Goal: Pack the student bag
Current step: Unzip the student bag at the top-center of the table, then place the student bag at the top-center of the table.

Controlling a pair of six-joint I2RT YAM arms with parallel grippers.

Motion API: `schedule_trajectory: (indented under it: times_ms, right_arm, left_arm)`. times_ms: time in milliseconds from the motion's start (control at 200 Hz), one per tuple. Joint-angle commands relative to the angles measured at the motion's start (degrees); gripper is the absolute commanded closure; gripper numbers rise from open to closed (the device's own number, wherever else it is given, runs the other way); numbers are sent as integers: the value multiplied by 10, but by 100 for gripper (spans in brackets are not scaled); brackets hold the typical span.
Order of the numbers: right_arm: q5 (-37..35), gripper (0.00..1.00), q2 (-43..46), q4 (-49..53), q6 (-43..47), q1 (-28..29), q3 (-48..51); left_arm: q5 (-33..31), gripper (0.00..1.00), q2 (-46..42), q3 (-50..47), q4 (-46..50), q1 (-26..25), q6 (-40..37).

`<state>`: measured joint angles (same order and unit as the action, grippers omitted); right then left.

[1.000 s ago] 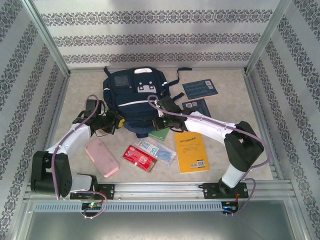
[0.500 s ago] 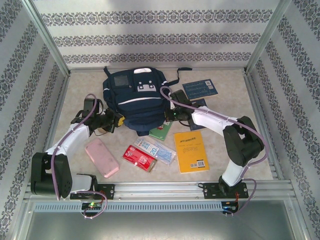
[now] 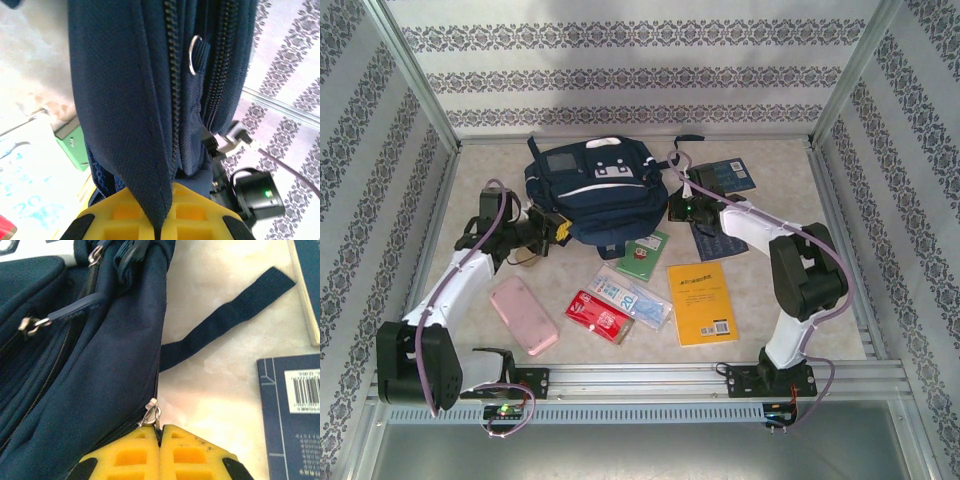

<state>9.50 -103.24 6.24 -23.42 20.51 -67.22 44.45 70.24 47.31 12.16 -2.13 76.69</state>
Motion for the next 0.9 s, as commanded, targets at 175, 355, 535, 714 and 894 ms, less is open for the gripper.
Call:
schedule_trajectory:
  times_ms: [175, 355, 535, 714, 894]
  right_arm:
    - [-35, 99, -56, 6, -28, -73, -87]
    - [-52, 64, -60, 61, -12, -57, -134]
    - [-202, 54, -8, 158, 49, -9, -137]
    - [-272, 53, 88, 187, 34, 22, -74]
    - [-125, 52, 186, 216, -24, 16, 15]
  left_arm:
    - [48, 100, 14, 57, -20, -25, -74]
    - [33, 100, 59, 70, -38, -62, -82]
    - [3, 100, 121, 103, -60, -99, -81]
    - [-19, 100, 194, 143, -79, -144, -83]
    - [-40, 86, 216, 144, -37, -154, -117]
